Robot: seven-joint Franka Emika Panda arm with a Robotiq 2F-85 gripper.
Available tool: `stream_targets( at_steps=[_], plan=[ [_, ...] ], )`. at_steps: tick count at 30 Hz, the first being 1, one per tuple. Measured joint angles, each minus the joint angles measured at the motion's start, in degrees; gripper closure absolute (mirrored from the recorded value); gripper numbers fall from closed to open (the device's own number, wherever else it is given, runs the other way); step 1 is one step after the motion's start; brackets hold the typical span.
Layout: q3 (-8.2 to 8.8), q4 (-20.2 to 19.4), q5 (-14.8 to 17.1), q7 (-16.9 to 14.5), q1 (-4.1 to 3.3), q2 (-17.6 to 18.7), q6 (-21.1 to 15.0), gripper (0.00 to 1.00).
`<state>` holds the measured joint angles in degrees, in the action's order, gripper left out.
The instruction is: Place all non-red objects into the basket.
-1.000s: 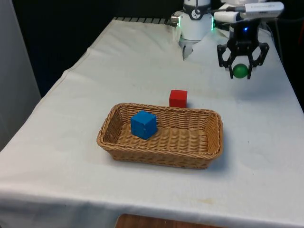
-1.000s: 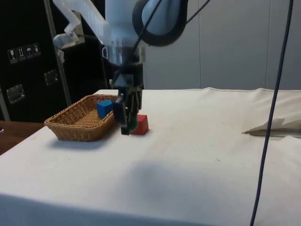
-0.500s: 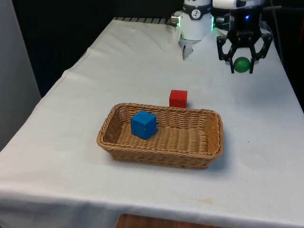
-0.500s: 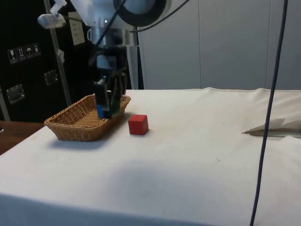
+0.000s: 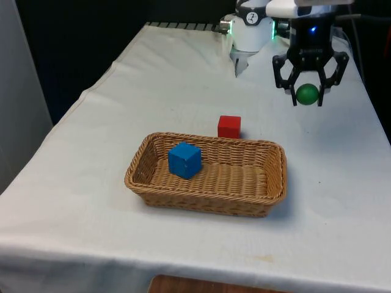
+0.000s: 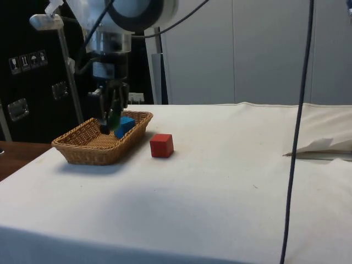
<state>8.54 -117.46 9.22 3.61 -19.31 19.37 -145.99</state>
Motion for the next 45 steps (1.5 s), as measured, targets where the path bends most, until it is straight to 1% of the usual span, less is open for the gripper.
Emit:
stream_targets(
  at_steps=[6, 10, 11, 15, 17, 18, 24, 26, 31, 32, 36, 37, 39, 41, 45],
  plan=[
    [1.43, 4.58, 1.2, -2.29, 0.63, 3.15, 1.15, 1.0],
    [1.95, 6.42, 2.12, -3.55, 0.92, 4.87, 1.26, 1.0],
    [2.29, 7.68, 2.81, -4.47, 1.15, 6.13, 1.26, 1.0],
    [3.09, 10.14, 3.9, -6.07, 1.43, 8.77, 1.26, 1.0],
    [3.32, 10.66, 4.3, -6.59, 1.49, 9.4, 1.26, 1.0],
    [3.67, 11.52, 5.16, -7.73, 1.72, 10.54, 1.09, 1.0],
    [4.87, 14.21, 7.62, -11.06, 2.23, 13.81, 0.86, 1.0],
    [5.04, 14.67, 7.91, -11.46, 2.35, 14.27, 0.86, 1.0],
    [6.25, 16.9, 9.63, -13.87, 2.81, 16.62, 0.86, 1.0],
    [6.76, 17.82, 10.08, -14.67, 2.98, 17.48, 0.86, 1.0],
    [7.22, 18.68, 10.54, -15.47, 3.09, 18.39, 0.86, 1.0],
    [7.56, 19.6, 11.17, -16.39, 3.32, 19.42, 0.86, 1.0],
    [7.85, 20.34, 11.69, -17.19, 3.44, 20.45, 0.8, 1.0],
    [8.19, 21.37, 11.8, -17.88, 3.5, 22.0, 0.46, 1.0],
    [8.65, 22.06, 11.8, -18.45, 3.5, 23.2, -0.11, 1.0]
  ],
)
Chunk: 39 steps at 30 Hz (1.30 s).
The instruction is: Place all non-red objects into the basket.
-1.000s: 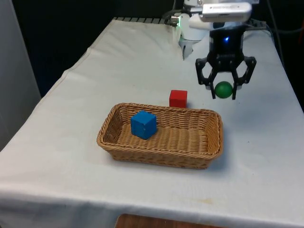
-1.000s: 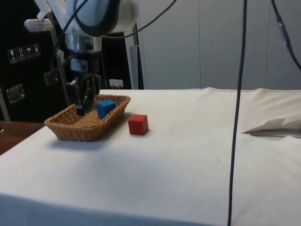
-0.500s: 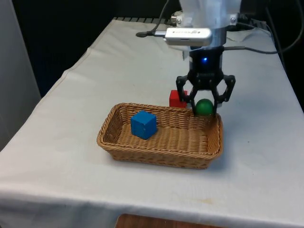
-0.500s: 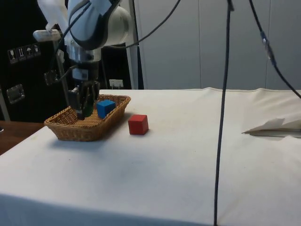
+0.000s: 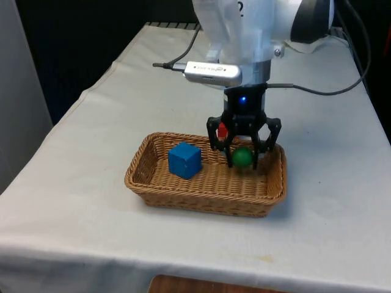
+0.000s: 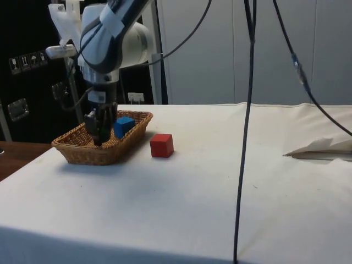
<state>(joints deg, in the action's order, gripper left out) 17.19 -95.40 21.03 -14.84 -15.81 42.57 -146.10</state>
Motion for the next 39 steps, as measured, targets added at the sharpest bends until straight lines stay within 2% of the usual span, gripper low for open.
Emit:
stream_targets(
  at_steps=[7, 14, 15, 16, 17, 18, 27, 33, 34, 37, 39],
  plan=[
    [0.52, 0.52, 0.0, -0.4, 0.0, 0.86, -0.57, 1.0],
    [0.63, 0.57, 0.0, -0.4, 0.0, 0.8, -0.52, 0.32],
    [0.63, 0.57, 0.0, -0.4, 0.0, 0.8, -0.52, 0.32],
    [0.63, 0.57, 0.0, -0.4, 0.0, 0.74, -0.52, 0.23],
    [0.63, 0.57, 0.0, -0.4, 0.0, 0.74, -0.52, 0.04],
    [0.63, 0.57, 0.0, -0.4, 0.0, 0.74, -0.52, 0.0],
    [0.8, 0.52, 0.0, -0.4, 0.0, 0.52, -0.46, 0.0],
    [1.49, -2.06, 0.0, -0.8, 0.0, -3.27, 1.09, 0.0],
    [1.55, -3.72, 0.0, -1.09, 0.0, -4.98, 1.2, 0.0],
    [1.66, -5.44, -0.06, -1.43, 0.0, -6.59, 1.2, 0.0],
    [1.83, -7.79, -0.06, -2.01, -0.06, -8.94, 1.2, 0.0]
  ],
)
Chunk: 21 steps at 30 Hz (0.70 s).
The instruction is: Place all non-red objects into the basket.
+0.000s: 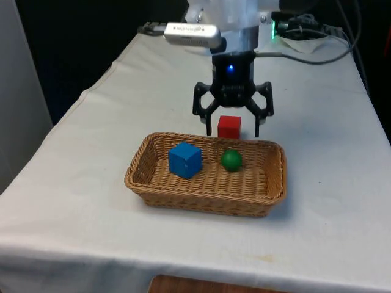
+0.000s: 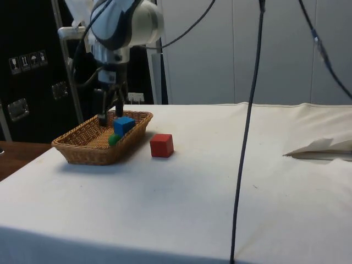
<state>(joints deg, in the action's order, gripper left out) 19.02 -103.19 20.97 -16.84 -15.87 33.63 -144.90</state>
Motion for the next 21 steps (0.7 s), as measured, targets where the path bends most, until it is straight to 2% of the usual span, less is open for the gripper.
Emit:
stream_targets(
  at_steps=[8, 12, 14, 21],
  plan=[
    [0.34, -5.39, -0.29, -1.09, -0.11, -5.44, 0.0, 0.0],
    [0.63, -9.17, -1.2, -1.38, -0.11, -9.57, 0.0, 0.0],
    [0.63, -9.17, -1.2, -1.38, -0.11, -9.57, 0.0, 0.0],
    [1.09, -15.07, -2.86, -1.6, -0.17, -16.1, 0.0, 0.0]
  ],
)
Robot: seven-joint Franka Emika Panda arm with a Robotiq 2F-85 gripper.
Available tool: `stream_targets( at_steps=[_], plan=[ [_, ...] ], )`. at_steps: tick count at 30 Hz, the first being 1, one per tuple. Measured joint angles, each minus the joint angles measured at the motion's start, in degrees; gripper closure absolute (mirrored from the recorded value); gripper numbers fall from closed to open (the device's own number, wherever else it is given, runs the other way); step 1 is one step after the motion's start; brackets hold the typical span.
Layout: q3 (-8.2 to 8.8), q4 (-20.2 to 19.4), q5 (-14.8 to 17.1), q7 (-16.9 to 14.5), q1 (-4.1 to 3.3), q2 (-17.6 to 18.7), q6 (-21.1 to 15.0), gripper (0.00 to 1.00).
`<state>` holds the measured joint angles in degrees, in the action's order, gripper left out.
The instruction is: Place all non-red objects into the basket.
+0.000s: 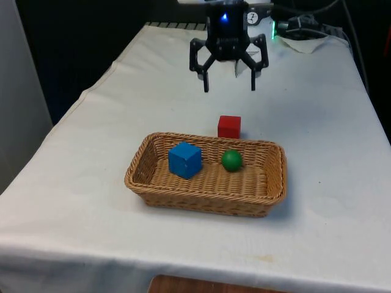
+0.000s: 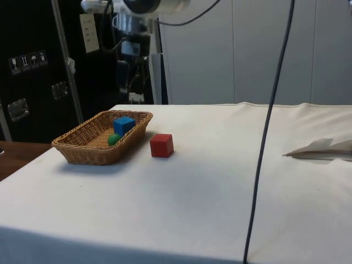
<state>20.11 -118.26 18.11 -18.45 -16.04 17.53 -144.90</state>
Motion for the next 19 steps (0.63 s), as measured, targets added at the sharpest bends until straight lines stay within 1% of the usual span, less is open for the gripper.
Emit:
stream_targets(
  at_steps=[1, 2, 6, 7, 10, 11, 15, 16, 19],
  plan=[
    [0.0, 0.0, 0.0, 0.0, 0.0, 0.0, 0.0, 0.0],
    [0.11, -1.38, -0.4, 0.0, 0.0, -1.49, 0.0, 0.0],
    [0.34, -3.95, -1.09, -0.11, 0.0, -4.35, 0.0, 0.0],
    [0.46, -5.16, -1.55, -0.11, 0.0, -5.73, 0.0, 0.0],
    [0.69, -6.99, -2.23, -0.11, 0.0, -7.79, 0.0, 0.0],
    [0.69, -6.99, -2.23, -0.11, 0.0, -7.79, 0.0, 0.0],
    [0.97, -9.51, -3.27, -0.11, 0.0, -10.71, 0.0, 0.0],
    [1.15, -10.66, -3.9, -0.06, 0.0, -12.03, 0.0, 0.0],
    [1.26, -11.46, -4.18, -0.06, 0.0, -12.95, 0.0, 0.0]
  ],
)
